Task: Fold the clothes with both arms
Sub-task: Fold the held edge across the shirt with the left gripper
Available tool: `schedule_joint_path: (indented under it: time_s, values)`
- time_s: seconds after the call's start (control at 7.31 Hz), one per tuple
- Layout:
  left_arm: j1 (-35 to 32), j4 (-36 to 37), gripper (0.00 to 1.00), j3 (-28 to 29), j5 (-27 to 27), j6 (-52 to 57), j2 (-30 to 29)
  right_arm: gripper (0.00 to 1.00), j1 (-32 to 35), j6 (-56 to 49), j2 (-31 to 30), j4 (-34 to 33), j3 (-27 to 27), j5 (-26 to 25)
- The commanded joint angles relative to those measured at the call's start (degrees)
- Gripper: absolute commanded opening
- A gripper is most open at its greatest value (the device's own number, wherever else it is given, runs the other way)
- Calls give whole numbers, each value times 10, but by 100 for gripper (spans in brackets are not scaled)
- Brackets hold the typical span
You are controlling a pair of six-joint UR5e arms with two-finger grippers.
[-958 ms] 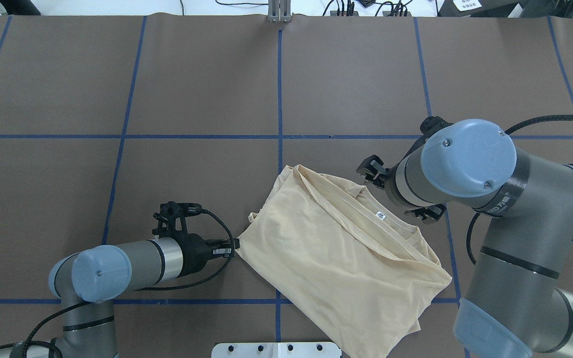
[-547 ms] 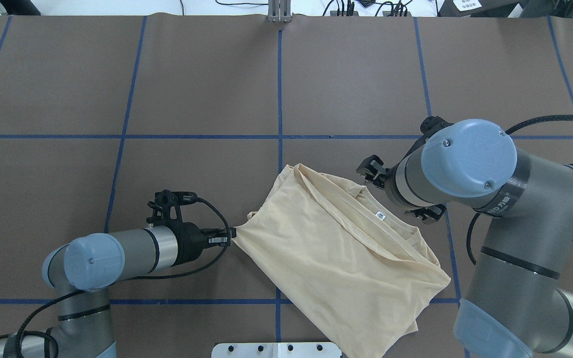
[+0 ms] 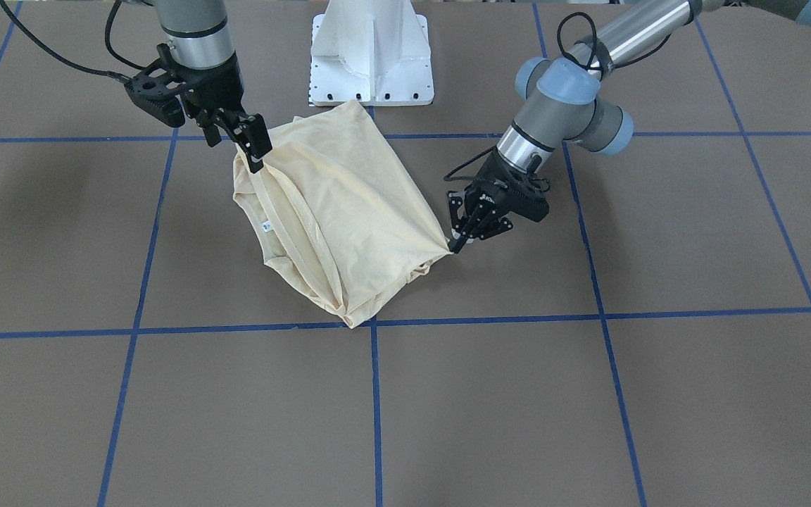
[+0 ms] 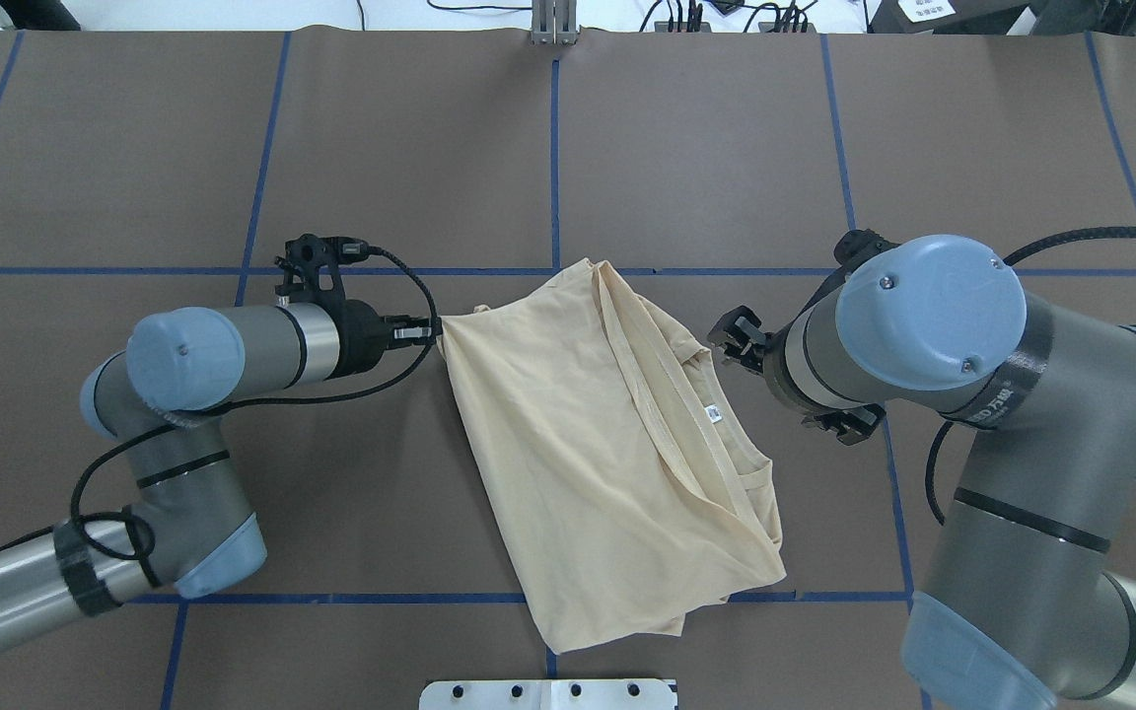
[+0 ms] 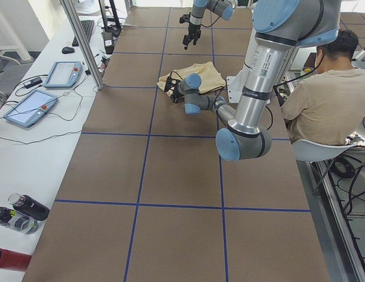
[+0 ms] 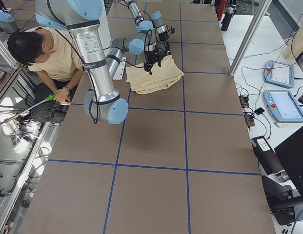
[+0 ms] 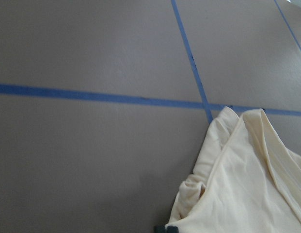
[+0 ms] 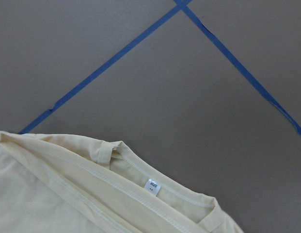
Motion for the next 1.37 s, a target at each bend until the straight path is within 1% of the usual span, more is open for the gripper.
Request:
schedule_joint_path:
  time_s: [0.0,0.14,0.27,0.41,0.55,0.68,0.82,0.96,1.09,1.23]
  values:
    - [-82,-4,0,169,-33,62,-112,100,1,1,-3,0,0,0]
    - [-103,-5,0,227,-32,112,-140,100,0,2,-1,0,0,-1]
    - [-111,-5,35,269,-32,122,-172,100,-1,3,1,0,-1,-1]
    - [-118,-4,56,270,-34,122,-173,100,-3,3,2,1,-2,-1]
    - [-127,-1,63,257,-56,122,-167,100,-7,5,12,10,-16,-3]
    - [-131,5,64,203,-87,117,-131,100,-8,6,26,50,-49,-3]
    - [-133,38,64,118,-107,114,-83,100,-28,19,26,94,-67,-7]
    - [-135,102,65,39,-108,108,-61,100,-51,93,23,114,-74,-19]
    - [-134,147,65,-31,-123,72,-23,100,-85,163,26,120,-74,-58]
    - [-134,149,65,-60,-141,67,-1,99,-132,224,26,121,-75,-110]
